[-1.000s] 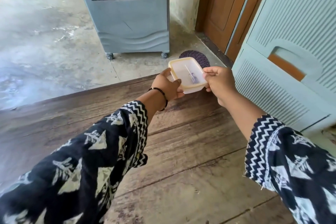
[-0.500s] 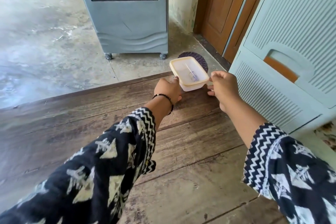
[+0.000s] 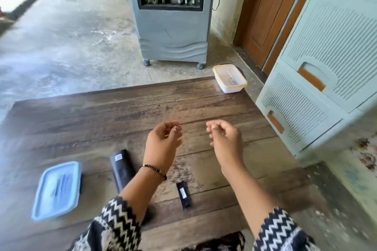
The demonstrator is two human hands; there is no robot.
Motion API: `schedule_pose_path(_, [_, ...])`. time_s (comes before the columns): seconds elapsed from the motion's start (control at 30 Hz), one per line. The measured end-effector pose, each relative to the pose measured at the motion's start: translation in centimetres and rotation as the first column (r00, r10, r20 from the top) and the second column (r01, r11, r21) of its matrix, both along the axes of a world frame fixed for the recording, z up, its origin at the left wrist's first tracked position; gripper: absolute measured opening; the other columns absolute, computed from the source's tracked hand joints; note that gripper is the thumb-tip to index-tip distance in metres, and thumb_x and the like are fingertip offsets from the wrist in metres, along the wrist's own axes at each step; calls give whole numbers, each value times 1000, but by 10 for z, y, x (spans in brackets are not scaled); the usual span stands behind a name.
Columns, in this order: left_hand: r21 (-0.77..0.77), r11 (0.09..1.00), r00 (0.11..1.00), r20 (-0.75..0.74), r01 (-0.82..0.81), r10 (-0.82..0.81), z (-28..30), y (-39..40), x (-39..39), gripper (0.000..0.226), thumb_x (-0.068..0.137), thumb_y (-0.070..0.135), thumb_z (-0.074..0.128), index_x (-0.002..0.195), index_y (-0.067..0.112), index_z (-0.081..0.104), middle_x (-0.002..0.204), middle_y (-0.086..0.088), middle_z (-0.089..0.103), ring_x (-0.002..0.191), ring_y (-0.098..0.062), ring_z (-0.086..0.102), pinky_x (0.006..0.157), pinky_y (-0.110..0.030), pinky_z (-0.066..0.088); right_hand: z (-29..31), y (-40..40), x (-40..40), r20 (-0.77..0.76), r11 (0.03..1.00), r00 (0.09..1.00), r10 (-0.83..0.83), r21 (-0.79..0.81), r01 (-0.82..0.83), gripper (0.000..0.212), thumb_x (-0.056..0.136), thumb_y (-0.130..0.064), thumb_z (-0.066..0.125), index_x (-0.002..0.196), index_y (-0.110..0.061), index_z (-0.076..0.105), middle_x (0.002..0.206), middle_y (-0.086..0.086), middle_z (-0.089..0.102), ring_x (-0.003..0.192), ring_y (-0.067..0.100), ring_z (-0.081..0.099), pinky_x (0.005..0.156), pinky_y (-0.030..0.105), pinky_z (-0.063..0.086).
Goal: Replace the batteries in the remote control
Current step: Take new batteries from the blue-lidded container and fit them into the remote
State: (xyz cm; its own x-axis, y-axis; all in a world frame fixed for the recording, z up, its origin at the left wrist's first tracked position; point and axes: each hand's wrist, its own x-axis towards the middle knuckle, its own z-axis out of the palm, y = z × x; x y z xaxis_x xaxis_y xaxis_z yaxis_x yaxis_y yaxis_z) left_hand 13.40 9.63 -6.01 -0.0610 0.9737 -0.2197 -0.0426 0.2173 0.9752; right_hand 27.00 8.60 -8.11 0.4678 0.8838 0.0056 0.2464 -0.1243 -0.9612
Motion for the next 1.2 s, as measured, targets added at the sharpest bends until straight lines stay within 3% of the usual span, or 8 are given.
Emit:
schedule_pose_path(0.33, [126, 974, 980, -34, -191, 196, 12, -120, -130, 24, 92, 5, 48, 89, 24, 62, 88, 0, 67, 84, -14, 64, 77, -27, 53, 21, -80, -137, 14, 953, 956, 294, -75, -292, 25, 90, -13, 49, 76, -24, 66, 71, -9, 65, 63, 8, 58, 60, 29, 48])
schedule_pose_path(0.47, [194, 948, 928, -228, -253, 294, 5, -149, -194, 20, 90, 4, 51, 99, 21, 60, 93, 5, 67, 87, -17, 64, 78, -31, 53, 24, -98, -190, 140, 908, 897, 418, -77, -411, 21, 88, -12, 52, 81, -21, 69, 85, -7, 69, 75, 6, 60, 62, 10, 42])
schedule_pose_path(0.57, [216, 936, 844, -411, -278, 346, -4, -161, -229, 26, 87, 3, 55, 106, 19, 57, 96, 4, 66, 89, -11, 63, 74, -20, 51, 17, -103, -219, 251, 859, 827, 503, -38, -511, 17, 86, -15, 58, 99, -15, 70, 102, -3, 68, 86, 8, 60, 77, 22, 49])
schedule_pose_path(0.7, [173, 960, 826, -491, -218, 276, -18, -164, -254, 42, 81, 1, 60, 120, 14, 52, 108, -2, 62, 99, -13, 60, 93, -35, 50, -3, -100, -241, 497, 714, 573, 651, -146, -685, 51, 80, -23, 69, 128, -12, 55, 136, 3, 52, 124, 19, 44, 108, 30, 32])
schedule_pose_path(0.8, [181, 977, 774, -601, -112, 200, -26, -160, -263, 64, 75, 3, 69, 132, 12, 41, 122, -5, 55, 115, -15, 51, 102, -29, 38, -14, -96, -249, 739, 694, 374, 560, -171, -700, 51, 72, -5, 74, 121, -6, 59, 131, 9, 57, 121, 29, 49, 98, 45, 45])
schedule_pose_path(0.9, [152, 987, 724, -675, -57, 146, -34, -154, -271, 89, 70, 13, 77, 142, 10, 25, 137, -9, 44, 129, -20, 38, 112, -31, 25, -17, -91, -249, 823, 719, 369, 432, -68, -692, 45, 66, 6, 73, 109, -7, 67, 116, 8, 67, 105, 29, 61, 78, 43, 56])
schedule_pose_path(1.0, [131, 991, 706, -702, -2, 94, -41, -148, -275, 106, 64, 25, 81, 146, 12, 14, 142, -8, 40, 133, -22, 33, 114, -50, 23, -19, -96, -244, 823, 705, 389, 414, -19, -709, 43, 70, 6, 70, 110, -8, 66, 117, 6, 67, 107, 27, 61, 83, 42, 55])
schedule_pose_path(1.2, [87, 984, 590, -807, 154, -21, -44, -140, -268, 128, 49, 76, 53, 148, 19, -3, 154, 6, 25, 141, -7, 22, 115, -42, -7, -28, -122, -229, 812, 672, 381, 443, -19, -741, 39, 79, 5, 62, 116, -7, 63, 124, 5, 63, 117, 26, 55, 92, 42, 51])
